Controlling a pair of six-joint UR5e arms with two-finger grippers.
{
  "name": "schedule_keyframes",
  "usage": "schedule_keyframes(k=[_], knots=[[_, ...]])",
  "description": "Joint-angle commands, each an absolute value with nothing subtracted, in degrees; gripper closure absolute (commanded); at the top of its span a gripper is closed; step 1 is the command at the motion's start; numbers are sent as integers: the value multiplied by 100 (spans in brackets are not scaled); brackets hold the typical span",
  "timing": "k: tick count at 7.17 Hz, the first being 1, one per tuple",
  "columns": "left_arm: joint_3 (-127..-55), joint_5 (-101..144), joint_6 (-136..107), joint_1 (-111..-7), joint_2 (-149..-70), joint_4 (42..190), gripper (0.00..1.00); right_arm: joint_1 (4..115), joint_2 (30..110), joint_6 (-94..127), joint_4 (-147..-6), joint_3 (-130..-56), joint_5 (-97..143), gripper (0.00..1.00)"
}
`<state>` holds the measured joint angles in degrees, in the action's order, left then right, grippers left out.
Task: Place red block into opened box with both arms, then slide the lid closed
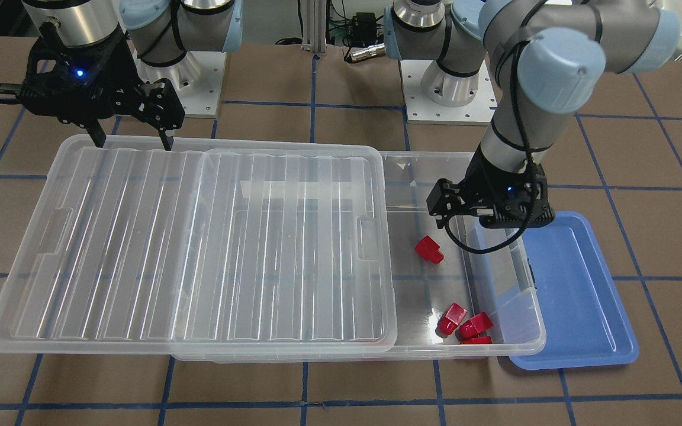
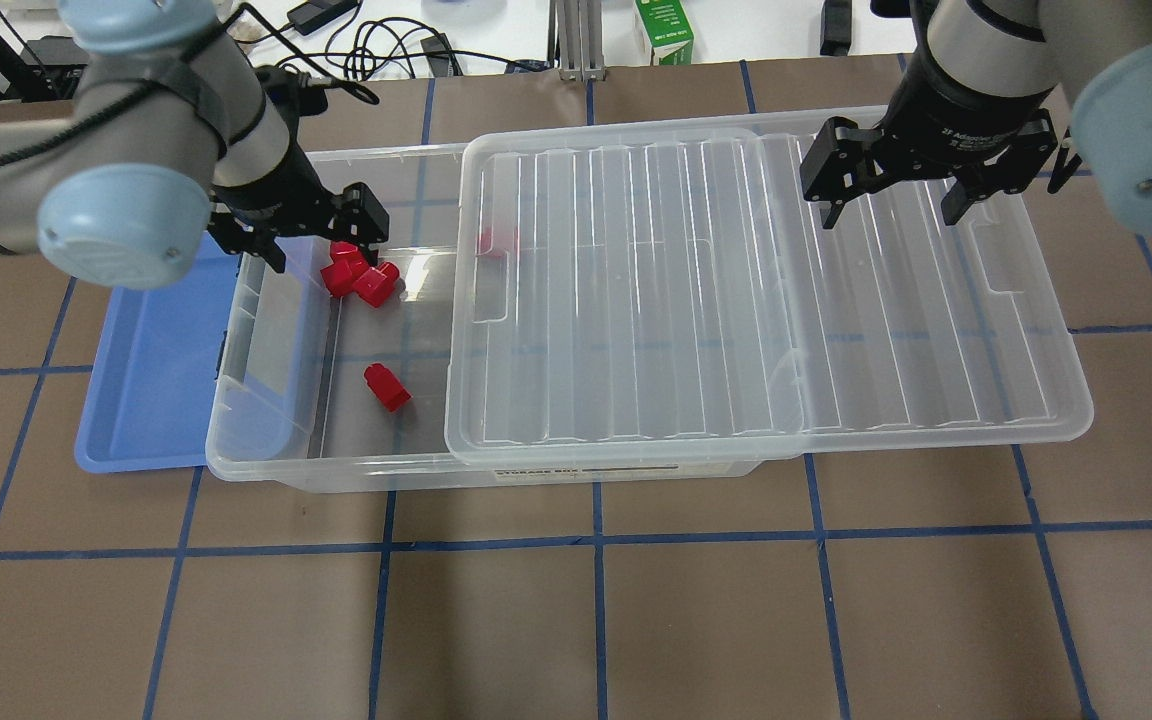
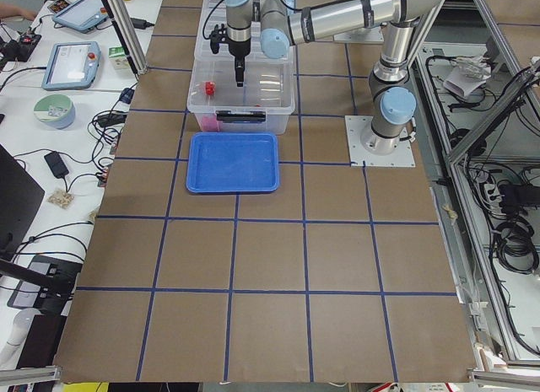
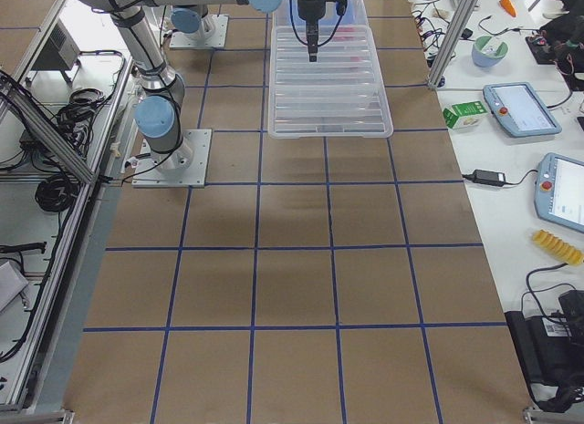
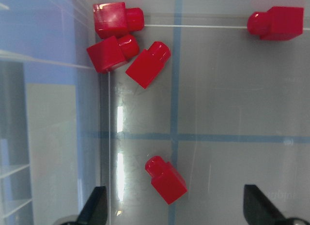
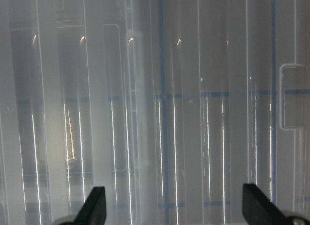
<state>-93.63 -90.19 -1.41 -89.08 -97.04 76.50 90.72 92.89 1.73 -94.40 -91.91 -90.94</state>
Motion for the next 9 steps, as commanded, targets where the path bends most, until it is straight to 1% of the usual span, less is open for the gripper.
schedule_keyframes(k=[1,2,3,4,6,7,9], knots=[[-8187,-9200,-167,-8965,-9449,8925,0,8687,9220,-1341,-9718,-9193,-9349,0],[-8191,-9037,-106,-8974,-9335,9208,0,7909,9228,-1954,-9703,-9237,-9439,0],[-8287,-8957,-97,-8895,-9264,9185,0,7057,9202,-2482,-9686,-9281,-9379,0],[-8366,-8965,-114,-8895,-9333,8976,0,6475,9002,-3323,-9773,-9386,-9343,0],[-8420,-8965,-185,-8956,-9465,8667,0,6127,8300,-3796,-10754,-9623,-9352,0],[-8420,-9008,-185,-8956,-9448,8666,0,6135,8123,-3753,-10914,-9772,-9334,0],[-8516,-9018,-114,-8956,-9300,8701,0,6196,8051,-3604,-10925,-9896,-9116,0]])
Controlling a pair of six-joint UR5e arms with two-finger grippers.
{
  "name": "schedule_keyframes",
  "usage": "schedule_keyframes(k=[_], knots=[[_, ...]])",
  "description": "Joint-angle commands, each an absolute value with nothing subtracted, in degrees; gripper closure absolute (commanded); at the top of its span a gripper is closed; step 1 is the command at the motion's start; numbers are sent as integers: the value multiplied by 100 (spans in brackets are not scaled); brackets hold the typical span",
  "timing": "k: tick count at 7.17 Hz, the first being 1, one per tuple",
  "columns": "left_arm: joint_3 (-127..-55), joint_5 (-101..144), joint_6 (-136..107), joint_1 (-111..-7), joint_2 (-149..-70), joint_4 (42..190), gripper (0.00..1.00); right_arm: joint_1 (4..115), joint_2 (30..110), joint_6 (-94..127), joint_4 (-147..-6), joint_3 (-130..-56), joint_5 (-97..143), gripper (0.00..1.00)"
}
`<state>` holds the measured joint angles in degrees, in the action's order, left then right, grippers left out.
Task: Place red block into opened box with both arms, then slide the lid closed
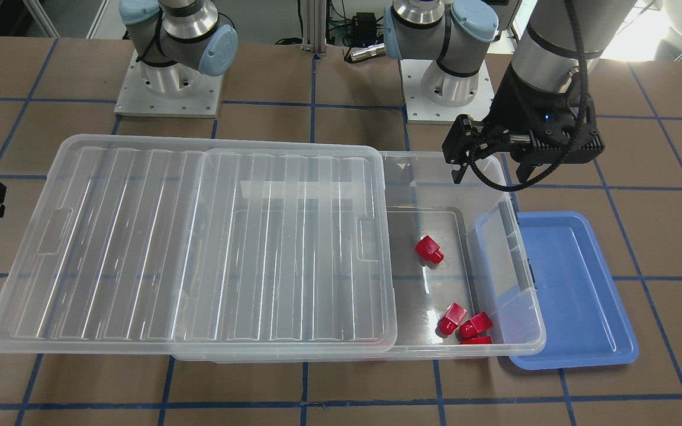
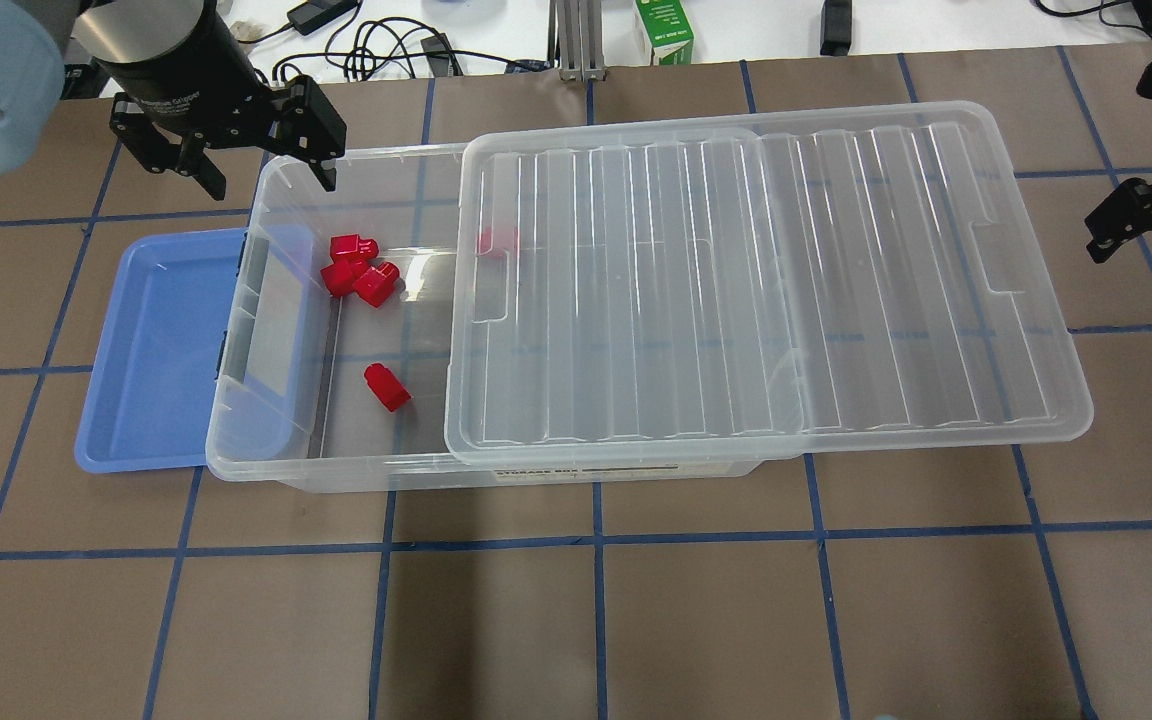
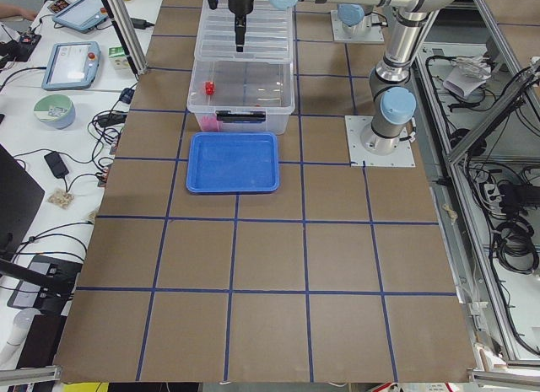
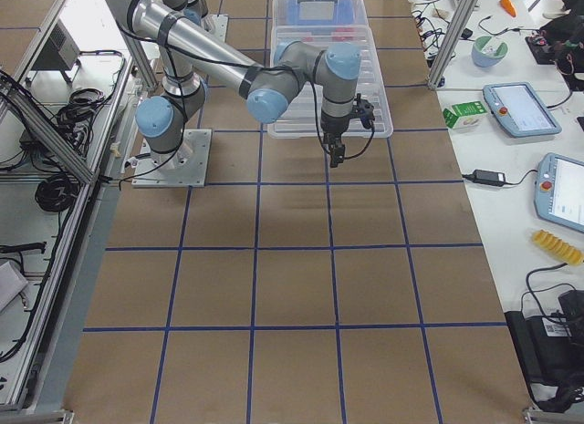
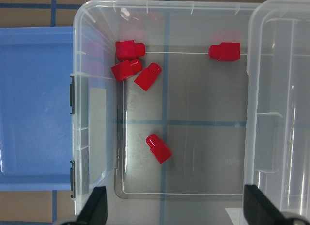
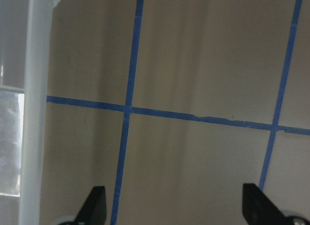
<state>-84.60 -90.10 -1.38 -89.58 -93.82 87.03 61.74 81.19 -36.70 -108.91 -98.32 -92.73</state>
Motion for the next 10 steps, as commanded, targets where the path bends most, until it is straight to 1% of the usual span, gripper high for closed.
schedule_keyframes(k=[1,5,10], knots=[[-8569,-9018,-114,-8956,-9281,8684,0,6240,8016,-3421,-10925,-9896,-9001,0],[-8569,-9044,-35,-8877,-9238,8692,0,6670,7981,-2884,-10934,-10010,-8982,0],[-8578,-9053,-26,-8886,-9202,8736,0,7478,7989,-2033,-10934,-10046,-8763,0]])
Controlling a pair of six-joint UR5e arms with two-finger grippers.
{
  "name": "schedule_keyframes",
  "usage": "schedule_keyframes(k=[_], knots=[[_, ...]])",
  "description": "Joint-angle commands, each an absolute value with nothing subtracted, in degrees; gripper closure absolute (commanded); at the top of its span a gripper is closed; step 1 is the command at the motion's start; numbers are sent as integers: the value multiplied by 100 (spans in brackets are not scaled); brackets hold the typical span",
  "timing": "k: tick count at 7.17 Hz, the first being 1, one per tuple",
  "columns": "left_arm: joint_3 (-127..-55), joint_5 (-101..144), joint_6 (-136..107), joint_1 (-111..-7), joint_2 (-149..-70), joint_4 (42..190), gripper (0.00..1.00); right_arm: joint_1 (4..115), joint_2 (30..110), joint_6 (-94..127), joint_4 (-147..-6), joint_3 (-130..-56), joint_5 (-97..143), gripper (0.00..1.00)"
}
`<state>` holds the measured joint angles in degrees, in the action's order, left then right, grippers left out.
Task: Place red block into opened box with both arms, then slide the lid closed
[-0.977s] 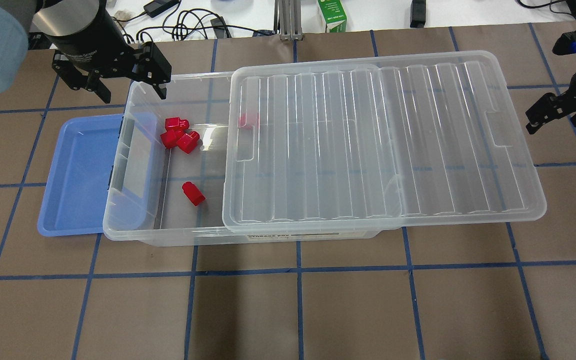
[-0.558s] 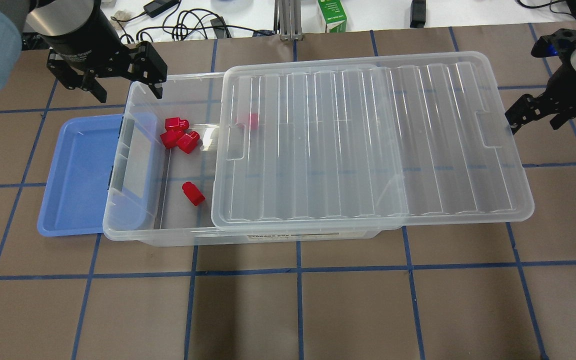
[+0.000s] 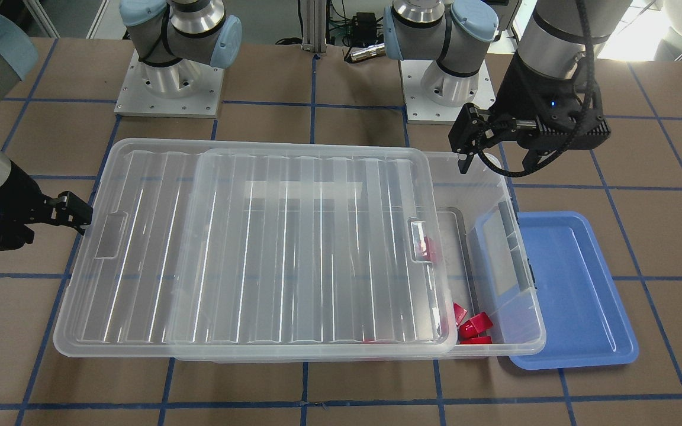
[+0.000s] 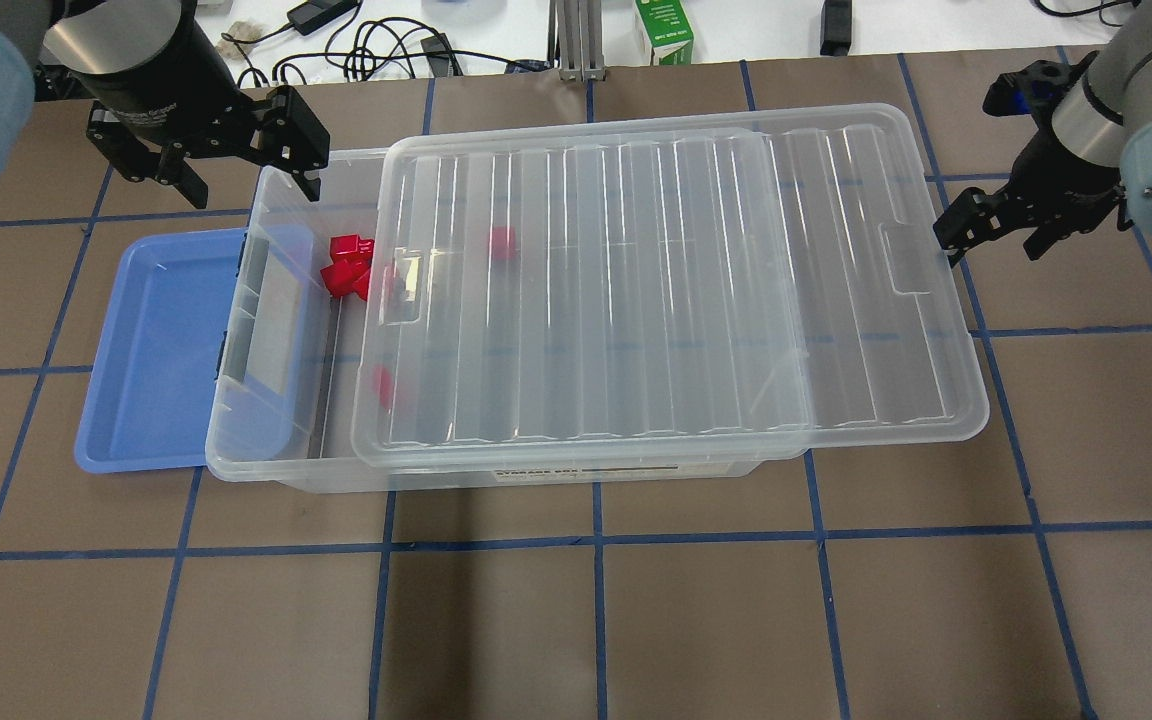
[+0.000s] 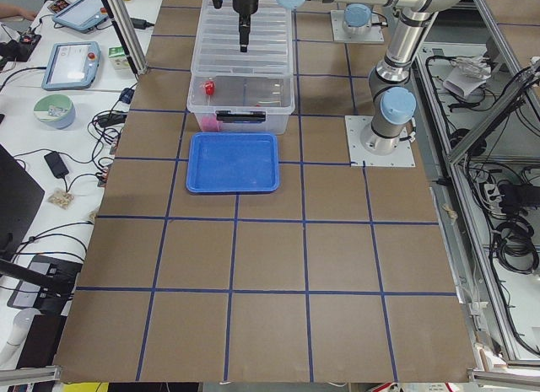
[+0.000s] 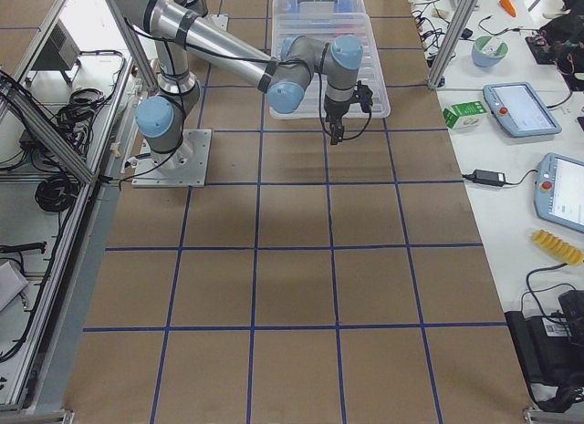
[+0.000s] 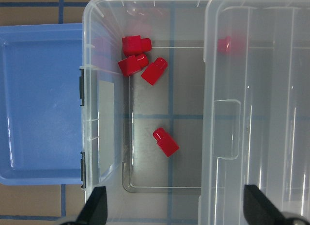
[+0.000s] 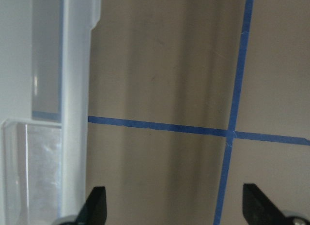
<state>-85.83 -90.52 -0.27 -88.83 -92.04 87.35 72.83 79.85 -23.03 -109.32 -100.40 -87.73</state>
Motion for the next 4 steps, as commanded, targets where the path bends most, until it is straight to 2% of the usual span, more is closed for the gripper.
schedule_keyframes(k=[1,4], knots=[[-8578,-9053,-26,-8886,-9202,8736,0,7619,7981,-1926,-10934,-10046,-8763,0],[-8587,-9053,-18,-8877,-9193,8736,0,8225,7989,-1197,-11151,-10037,-8780,0]])
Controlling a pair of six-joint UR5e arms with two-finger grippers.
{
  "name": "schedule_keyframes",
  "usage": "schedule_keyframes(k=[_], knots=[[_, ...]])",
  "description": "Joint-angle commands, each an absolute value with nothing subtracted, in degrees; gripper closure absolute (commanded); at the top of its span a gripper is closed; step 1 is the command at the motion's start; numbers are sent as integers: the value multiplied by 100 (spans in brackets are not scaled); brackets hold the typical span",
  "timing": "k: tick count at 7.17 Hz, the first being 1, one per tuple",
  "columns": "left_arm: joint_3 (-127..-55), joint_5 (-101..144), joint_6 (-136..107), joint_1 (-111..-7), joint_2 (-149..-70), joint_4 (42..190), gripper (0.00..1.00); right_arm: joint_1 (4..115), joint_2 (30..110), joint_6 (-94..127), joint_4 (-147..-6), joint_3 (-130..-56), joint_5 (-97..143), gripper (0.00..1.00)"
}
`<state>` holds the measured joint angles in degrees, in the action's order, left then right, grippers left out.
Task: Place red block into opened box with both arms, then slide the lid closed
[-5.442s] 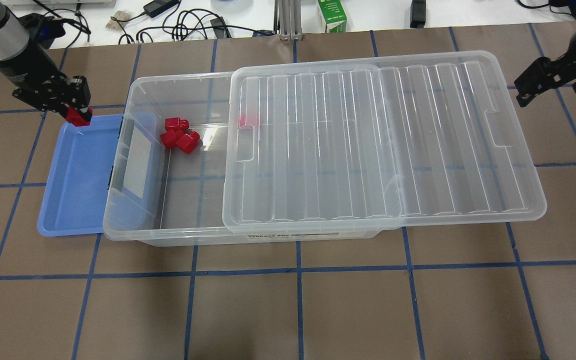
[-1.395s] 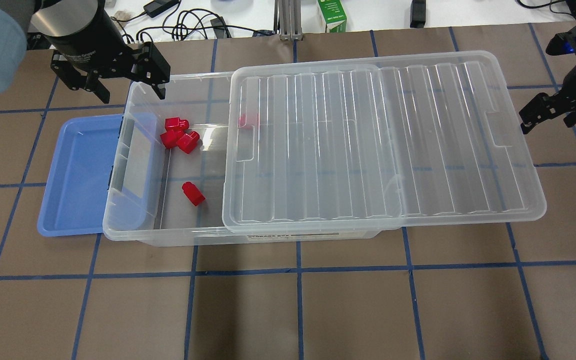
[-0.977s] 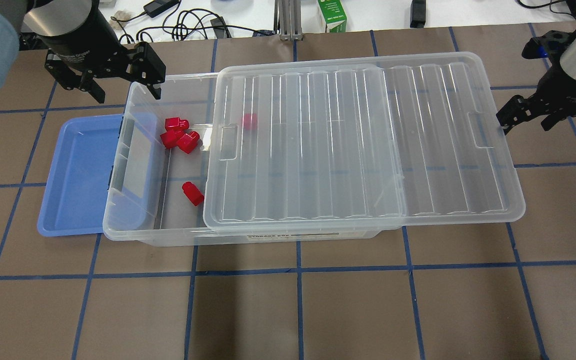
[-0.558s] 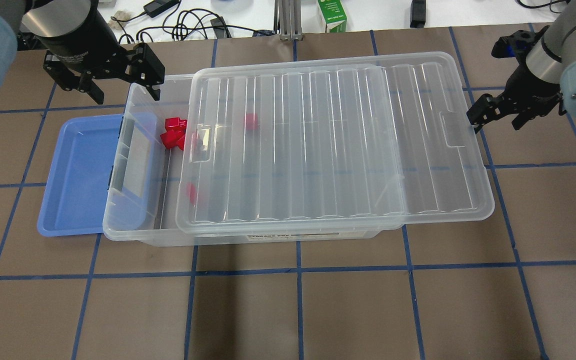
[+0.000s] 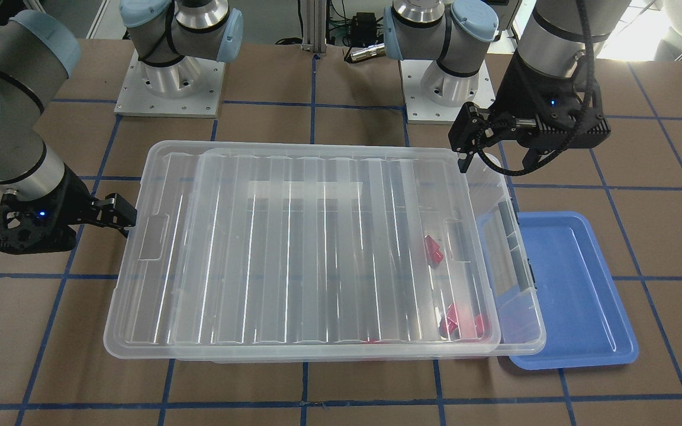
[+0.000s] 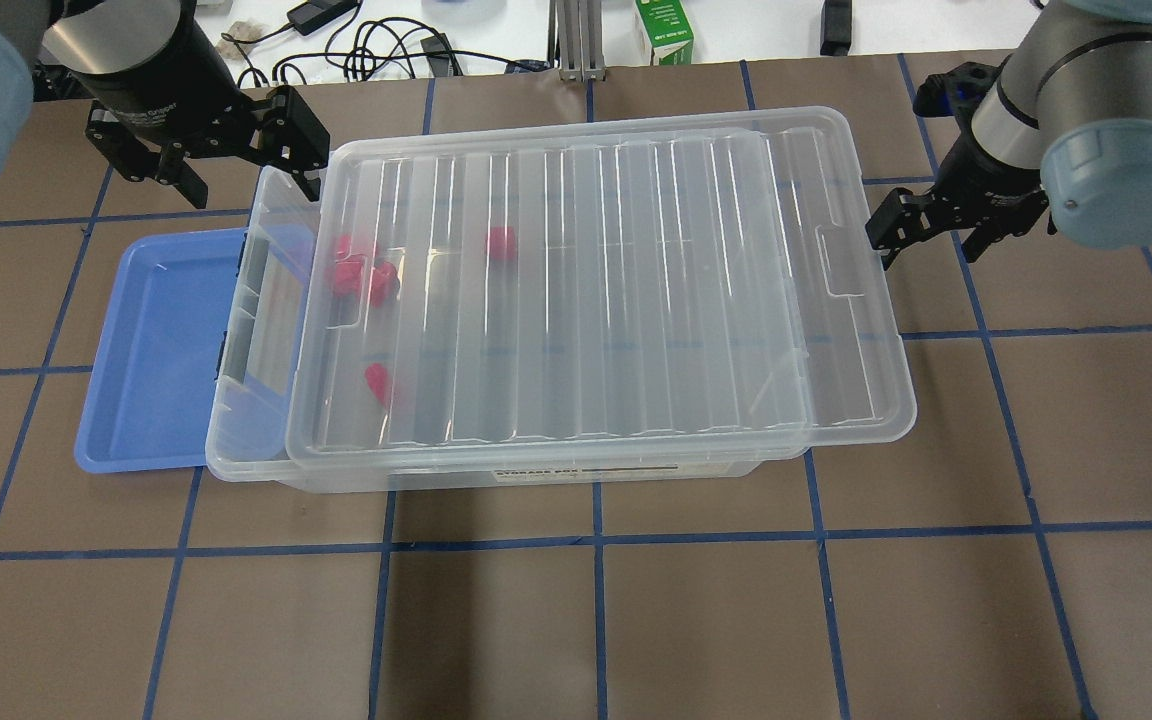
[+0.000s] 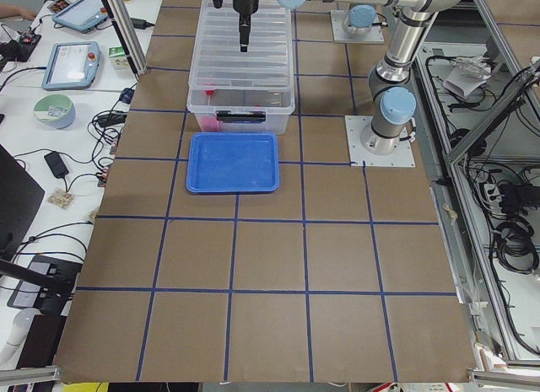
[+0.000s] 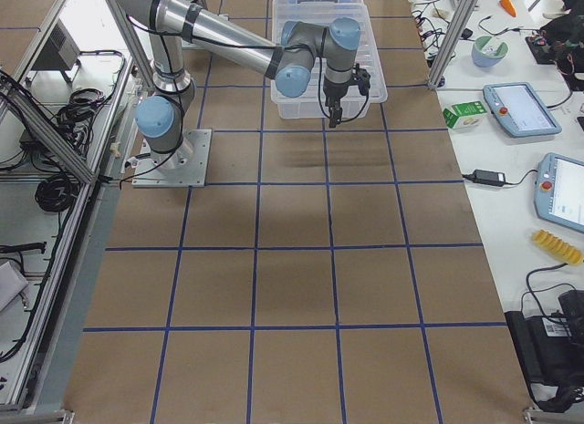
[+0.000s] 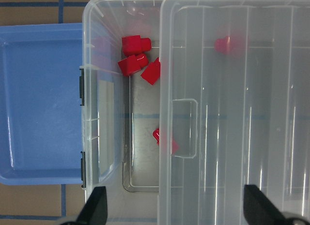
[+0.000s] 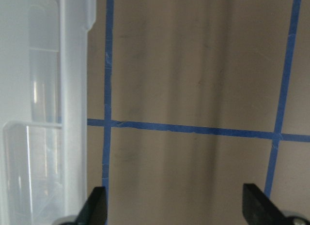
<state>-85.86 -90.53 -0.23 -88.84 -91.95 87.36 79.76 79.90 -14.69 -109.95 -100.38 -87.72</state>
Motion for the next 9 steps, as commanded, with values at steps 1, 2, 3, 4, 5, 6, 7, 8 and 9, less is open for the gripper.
schedule_keyframes(k=[1,2,3,4,5,6,7,8,9], knots=[[-8578,-9053,-26,-8886,-9202,8728,0,8340,7981,-1195,-11179,-10046,-8780,0],[-8587,-9053,-18,-8886,-9202,8728,0,8410,7980,-1091,-11188,-10046,-8780,0],[-8578,-9053,-18,-8868,-9193,8728,0,8455,7980,-1055,-11188,-10046,-8772,0],[-8578,-9053,-26,-8877,-9193,8728,0,8464,7980,-1063,-11197,-10046,-8789,0],[-8578,-9053,-18,-8877,-9193,8728,0,8455,7972,-1133,-11215,-9968,-8798,0],[-8569,-9053,-18,-8868,-9193,8719,0,8446,8050,-1160,-11258,-9828,-8798,1],[-8569,-9061,-35,-8894,-9185,8736,0,8455,8338,-1134,-10954,-9609,-8815,1],[-8569,-9062,-26,-8895,-9193,8736,0,8516,8654,-1055,-10499,-9424,-8798,0],[-8578,-9062,-26,-8895,-9193,8754,0,8839,8936,-681,-10224,-9274,-8911,0]])
